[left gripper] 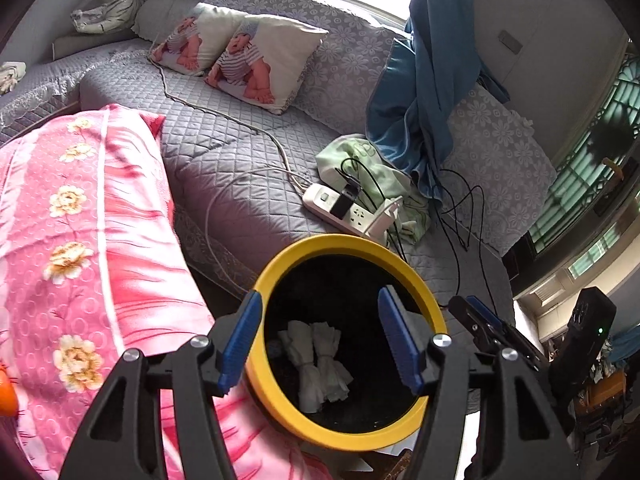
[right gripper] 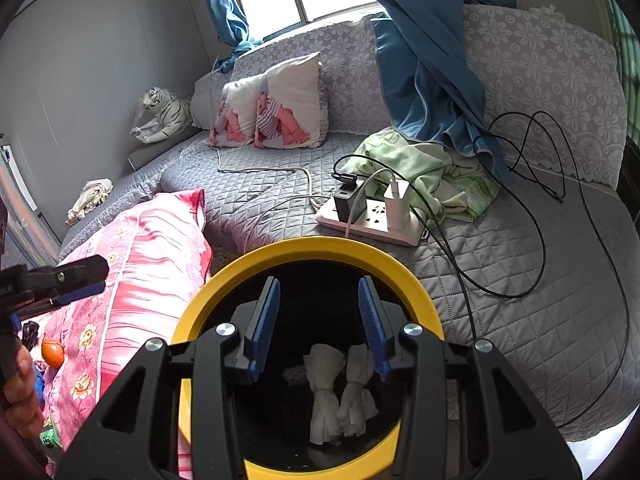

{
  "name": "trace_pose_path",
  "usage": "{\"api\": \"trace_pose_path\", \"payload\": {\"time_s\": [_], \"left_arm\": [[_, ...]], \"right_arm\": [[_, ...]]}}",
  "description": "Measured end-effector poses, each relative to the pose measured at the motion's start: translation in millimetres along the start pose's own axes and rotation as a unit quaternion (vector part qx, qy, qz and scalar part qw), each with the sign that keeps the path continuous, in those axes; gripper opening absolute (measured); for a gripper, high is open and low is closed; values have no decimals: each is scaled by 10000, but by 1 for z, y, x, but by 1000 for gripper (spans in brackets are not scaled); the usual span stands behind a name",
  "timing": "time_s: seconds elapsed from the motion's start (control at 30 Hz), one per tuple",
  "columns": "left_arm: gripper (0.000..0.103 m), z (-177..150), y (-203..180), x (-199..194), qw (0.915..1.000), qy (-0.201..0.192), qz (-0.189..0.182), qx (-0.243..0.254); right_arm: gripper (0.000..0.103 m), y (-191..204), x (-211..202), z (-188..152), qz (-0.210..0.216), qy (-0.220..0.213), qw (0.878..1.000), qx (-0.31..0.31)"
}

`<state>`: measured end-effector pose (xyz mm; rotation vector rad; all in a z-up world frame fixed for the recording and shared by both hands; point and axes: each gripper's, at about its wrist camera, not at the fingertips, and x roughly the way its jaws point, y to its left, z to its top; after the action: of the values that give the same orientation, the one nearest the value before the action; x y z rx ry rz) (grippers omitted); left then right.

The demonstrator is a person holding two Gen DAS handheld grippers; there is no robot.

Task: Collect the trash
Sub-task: 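Move both tools back over the remaining trash on the bed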

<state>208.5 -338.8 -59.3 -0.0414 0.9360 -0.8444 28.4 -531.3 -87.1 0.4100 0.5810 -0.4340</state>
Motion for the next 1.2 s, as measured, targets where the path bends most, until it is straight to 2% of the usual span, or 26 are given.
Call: {"api": "trace_pose_path", "payload": {"time_s": [0.17, 0.37, 0.5, 0.73, 0.87, 1.0, 1.2], "left_arm": [[57, 3, 41, -61, 9989, -305, 333, -156], [60, -8, 98, -138, 9932, -617, 965, -204], [64, -27, 141, -189, 9869, -776, 1365, -377], [75, -77, 201, -268, 9720, -1072, 1943, -767], [79, -112, 226, -295, 9656, -1154, 2109, -992], [81, -148, 243, -313, 9597, -1184, 2255, -1189], [83, -193, 253, -321, 9573, -1186, 2239, -1390]], "right_arm": [[44, 37, -17, -1, 406, -31, 9986, -328], [46, 104, -25, -12, 1095, 160, 9898, -900], [47, 153, -27, -25, 1600, 399, 9779, -1283], [51, 231, -34, -54, 2363, 813, 9486, -1942], [57, 262, -42, -72, 2718, 978, 9307, -2242], [58, 288, -45, -90, 2859, 1118, 9173, -2536], [58, 322, -36, -108, 3066, 1468, 8974, -2814]]}}
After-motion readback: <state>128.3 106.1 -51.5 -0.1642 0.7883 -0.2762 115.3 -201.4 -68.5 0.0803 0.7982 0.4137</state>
